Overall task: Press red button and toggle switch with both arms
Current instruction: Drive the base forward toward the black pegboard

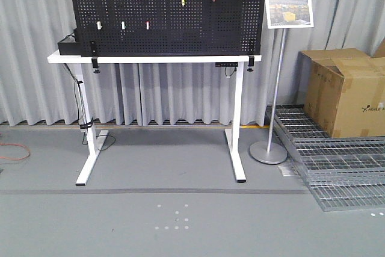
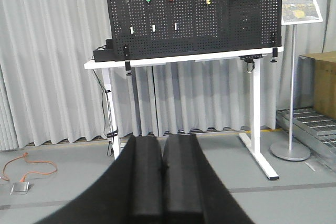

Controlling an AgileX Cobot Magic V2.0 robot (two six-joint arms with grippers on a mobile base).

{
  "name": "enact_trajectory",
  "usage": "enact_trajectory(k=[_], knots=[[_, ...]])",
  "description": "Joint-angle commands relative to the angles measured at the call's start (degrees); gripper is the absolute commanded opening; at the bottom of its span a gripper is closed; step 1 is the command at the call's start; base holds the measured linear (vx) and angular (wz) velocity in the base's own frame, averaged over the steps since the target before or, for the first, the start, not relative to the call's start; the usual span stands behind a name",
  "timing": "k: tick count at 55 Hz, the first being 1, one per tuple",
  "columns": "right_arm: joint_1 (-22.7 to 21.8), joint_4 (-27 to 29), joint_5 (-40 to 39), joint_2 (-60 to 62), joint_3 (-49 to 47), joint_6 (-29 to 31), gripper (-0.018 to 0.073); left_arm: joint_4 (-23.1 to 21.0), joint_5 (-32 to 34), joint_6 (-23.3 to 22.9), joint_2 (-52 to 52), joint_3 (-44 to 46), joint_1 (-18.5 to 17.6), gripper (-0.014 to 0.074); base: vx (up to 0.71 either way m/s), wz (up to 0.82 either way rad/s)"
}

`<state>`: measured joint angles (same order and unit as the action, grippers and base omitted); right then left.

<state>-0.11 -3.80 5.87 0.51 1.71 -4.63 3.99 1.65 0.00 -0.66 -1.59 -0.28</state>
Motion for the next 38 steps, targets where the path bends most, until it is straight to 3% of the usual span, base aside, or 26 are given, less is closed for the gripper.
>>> enact_trajectory(k=[1, 38], knots=[[-0.2, -0.1, -4.5, 0.9, 0.4, 0.5, 0.0000, -0.5, 4.8, -0.7, -0.2, -0.6, -0.2, 0.0002, 0.00, 0.00], [-0.2, -0.1, -4.5, 0.9, 0.4, 0.5, 0.0000, -0.5, 4.8, -0.7, -0.2, -0.6, -0.2, 0.0002, 0.01, 0.00]])
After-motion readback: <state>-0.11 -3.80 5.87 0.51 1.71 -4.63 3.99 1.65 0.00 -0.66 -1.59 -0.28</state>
